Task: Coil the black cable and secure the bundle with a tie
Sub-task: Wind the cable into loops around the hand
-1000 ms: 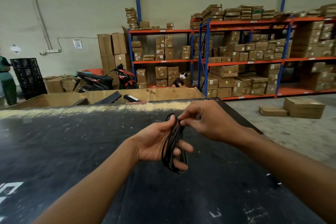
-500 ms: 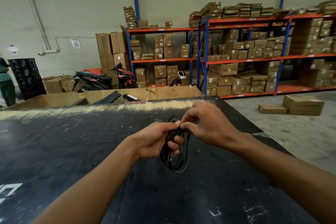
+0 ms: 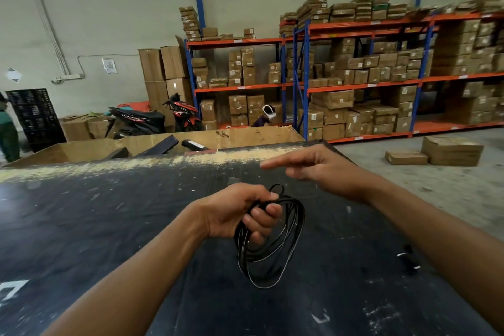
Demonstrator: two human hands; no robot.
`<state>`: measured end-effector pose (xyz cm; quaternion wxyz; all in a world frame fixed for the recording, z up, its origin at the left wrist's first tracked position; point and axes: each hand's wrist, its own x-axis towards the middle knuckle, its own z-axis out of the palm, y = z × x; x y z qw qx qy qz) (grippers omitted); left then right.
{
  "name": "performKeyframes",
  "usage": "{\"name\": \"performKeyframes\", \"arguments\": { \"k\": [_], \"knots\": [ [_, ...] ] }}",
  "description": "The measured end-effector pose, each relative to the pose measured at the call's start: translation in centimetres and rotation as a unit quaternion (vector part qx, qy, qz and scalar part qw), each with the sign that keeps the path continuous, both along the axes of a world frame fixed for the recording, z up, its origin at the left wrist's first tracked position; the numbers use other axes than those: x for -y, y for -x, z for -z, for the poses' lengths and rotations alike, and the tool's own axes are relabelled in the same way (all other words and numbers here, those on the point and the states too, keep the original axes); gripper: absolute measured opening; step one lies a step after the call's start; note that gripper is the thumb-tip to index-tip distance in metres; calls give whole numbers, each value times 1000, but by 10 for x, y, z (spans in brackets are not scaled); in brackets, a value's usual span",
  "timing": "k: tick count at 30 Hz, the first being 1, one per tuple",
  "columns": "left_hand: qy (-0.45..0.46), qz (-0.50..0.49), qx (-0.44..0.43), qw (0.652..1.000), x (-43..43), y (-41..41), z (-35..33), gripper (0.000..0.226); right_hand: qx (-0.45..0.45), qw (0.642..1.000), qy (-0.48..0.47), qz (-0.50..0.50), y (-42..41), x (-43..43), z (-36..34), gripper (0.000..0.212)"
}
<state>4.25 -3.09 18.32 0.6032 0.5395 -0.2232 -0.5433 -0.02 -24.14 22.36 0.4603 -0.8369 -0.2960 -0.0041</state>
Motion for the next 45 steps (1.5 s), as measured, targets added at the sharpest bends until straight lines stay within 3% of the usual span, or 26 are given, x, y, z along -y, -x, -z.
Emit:
{"name": "performKeyframes", "arguments": {
  "k": [7,13,19,32,35,40,45],
  "knots": [
    [-2,-13,21,1000,-9,-5,-9,25,-73,995,-74,3,2,8,31,26],
    [-27,33,79,996,-7,-8,-15,23,1,998,-60,25,8,3,45,41],
    [-50,62,90,993,-6,-10,-20,22,49,994,-88,53,13,1,45,28],
    [-63,-90,178,978,9,5,-26,28,90,976,-143,137,14,-1,51,14],
    [-55,-132,252,957,11,10,-26,34,104,975,-131,149,12,0,51,12],
    [-85,-167,415,890,15,17,-22,36,107,971,-140,165,10,-1,54,12],
    [-86,-158,314,932,7,15,-26,36,121,966,-145,175,13,-6,58,12]
  ]
}}
